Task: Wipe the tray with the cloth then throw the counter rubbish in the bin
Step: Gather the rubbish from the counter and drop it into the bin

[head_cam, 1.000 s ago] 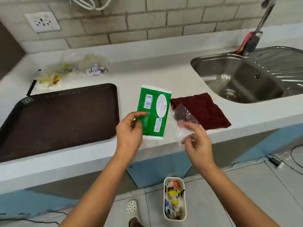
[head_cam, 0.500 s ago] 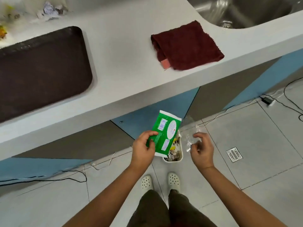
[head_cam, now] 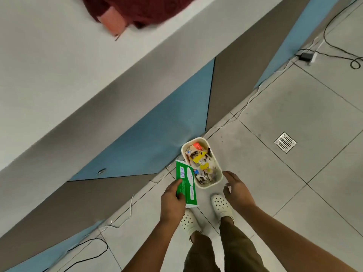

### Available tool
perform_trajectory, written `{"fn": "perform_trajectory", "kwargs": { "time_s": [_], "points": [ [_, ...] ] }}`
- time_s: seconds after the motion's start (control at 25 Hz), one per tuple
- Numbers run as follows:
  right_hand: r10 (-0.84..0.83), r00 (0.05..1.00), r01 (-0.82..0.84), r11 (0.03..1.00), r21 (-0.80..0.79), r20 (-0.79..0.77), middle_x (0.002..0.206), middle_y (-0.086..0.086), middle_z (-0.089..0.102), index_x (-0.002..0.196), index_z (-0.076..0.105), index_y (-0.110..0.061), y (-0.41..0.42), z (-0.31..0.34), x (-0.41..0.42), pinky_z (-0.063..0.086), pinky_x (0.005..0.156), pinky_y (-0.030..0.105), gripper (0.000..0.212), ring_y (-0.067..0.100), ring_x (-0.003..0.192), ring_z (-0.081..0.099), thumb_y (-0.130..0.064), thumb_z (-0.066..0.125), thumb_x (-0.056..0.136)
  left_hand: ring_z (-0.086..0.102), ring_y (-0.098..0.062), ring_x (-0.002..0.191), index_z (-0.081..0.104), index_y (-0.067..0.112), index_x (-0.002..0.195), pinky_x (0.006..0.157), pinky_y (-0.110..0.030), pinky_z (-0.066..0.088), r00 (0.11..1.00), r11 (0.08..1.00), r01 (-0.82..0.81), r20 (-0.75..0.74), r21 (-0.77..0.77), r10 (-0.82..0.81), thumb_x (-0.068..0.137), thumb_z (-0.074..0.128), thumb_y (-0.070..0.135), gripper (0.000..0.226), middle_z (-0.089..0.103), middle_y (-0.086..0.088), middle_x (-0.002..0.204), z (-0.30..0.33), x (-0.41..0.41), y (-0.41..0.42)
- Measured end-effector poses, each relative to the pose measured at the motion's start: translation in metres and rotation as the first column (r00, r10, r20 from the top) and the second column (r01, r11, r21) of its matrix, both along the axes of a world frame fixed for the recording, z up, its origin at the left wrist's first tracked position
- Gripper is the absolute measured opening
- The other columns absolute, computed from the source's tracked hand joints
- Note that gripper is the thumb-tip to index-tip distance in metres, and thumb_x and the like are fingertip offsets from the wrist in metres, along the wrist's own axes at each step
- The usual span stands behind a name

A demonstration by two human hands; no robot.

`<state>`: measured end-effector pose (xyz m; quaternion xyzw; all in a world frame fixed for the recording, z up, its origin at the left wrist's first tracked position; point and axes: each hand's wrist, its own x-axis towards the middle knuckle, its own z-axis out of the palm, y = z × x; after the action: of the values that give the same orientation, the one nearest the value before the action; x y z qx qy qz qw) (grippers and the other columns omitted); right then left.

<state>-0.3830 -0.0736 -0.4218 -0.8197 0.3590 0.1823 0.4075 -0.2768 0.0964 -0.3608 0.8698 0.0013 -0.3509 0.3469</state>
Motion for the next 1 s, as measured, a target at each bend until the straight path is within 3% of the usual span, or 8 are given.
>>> {"fn": "perform_trajectory", "kwargs": {
  "time_s": [0.2,0.48,0.8,1.0],
  "points": [
    [0.129,0.986,-0.126,0.991,0.036,-0.110,0.158,-0.009,0.006,0.150,0.012,-0.023,0.000,-0.056,0.011,0.044,0.100,0.031,0.070,0.021,0.128,0.044,-0.011,0.047,0.091,0.048,-0.023,0.127,0.050,0.016,0.134,0.094,-0.036,0.051,0.995,0.999,0.030,-0.093,0.033,-0.027,0.090,0.044,-0.009,0.051,0.046,-0.003,0.141,-0.071,0.007,-0.022],
    [0.296,0.937,-0.300,0.954,0.007,-0.186,0.158,-0.008,-0.011,0.150,0.000,-0.020,-0.013,-0.120,0.024,0.045,0.097,0.030,0.075,0.020,0.138,0.030,-0.008,0.043,0.090,0.051,-0.025,0.125,0.044,0.012,0.138,0.096,-0.034,0.050,0.991,0.991,0.071,-0.125,0.117,-0.056,0.090,0.046,-0.007,0.051,0.046,-0.007,0.142,-0.152,0.016,-0.059],
    [0.440,0.883,-0.457,0.884,-0.093,-0.161,0.158,0.001,-0.014,0.149,-0.006,-0.011,-0.021,-0.182,0.041,0.026,0.112,0.033,0.079,0.023,0.144,0.012,-0.010,0.047,0.090,0.047,-0.027,0.127,0.038,0.010,0.141,0.101,-0.033,0.043,0.976,0.947,0.206,-0.121,0.247,-0.180,0.093,0.040,0.001,0.049,0.041,-0.010,0.144,-0.208,0.034,-0.084],
    [0.563,0.782,-0.596,0.801,-0.055,-0.266,0.157,0.005,-0.016,0.150,0.000,-0.020,-0.012,-0.221,0.038,0.013,0.117,0.038,0.082,0.027,0.146,-0.002,-0.014,0.054,0.088,0.047,-0.029,0.124,0.035,0.012,0.140,0.098,-0.035,0.040,0.906,0.855,0.415,-0.224,0.310,-0.358,0.092,0.046,0.013,0.049,0.045,-0.009,0.139,-0.231,0.041,-0.096]
  ]
}}
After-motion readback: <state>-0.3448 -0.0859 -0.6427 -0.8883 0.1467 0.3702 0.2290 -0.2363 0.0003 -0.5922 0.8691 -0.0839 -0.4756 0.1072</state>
